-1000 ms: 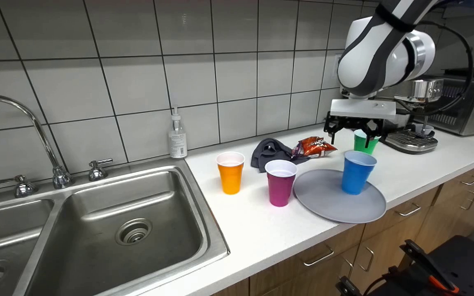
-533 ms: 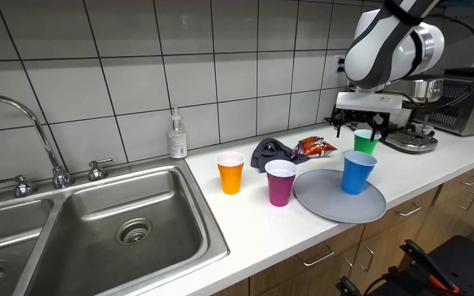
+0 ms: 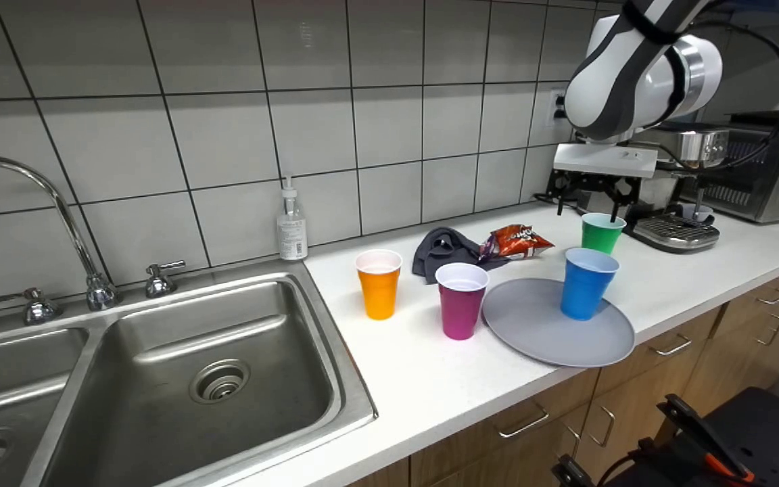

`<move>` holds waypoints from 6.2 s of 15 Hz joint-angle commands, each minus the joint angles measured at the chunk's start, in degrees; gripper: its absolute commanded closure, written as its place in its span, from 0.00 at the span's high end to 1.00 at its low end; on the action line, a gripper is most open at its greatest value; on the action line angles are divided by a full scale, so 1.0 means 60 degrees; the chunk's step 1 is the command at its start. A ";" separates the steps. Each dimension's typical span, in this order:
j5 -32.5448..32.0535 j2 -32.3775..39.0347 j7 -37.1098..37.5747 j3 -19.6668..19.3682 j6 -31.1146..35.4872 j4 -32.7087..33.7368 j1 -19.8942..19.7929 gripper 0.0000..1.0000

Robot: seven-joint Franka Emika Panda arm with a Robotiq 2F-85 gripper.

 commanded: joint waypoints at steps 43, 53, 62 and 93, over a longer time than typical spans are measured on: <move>0.1970 0.5587 -0.0129 -0.0961 -0.1484 0.6330 -0.0112 0.56; 0.1933 0.5349 -0.0076 -0.1180 -0.1385 0.6061 -0.0074 0.00; 0.1826 0.4542 -0.0118 -0.1288 -0.1081 0.5339 0.0077 0.01; -0.0331 0.1749 0.0213 -0.0561 -0.0632 0.2361 0.2092 0.01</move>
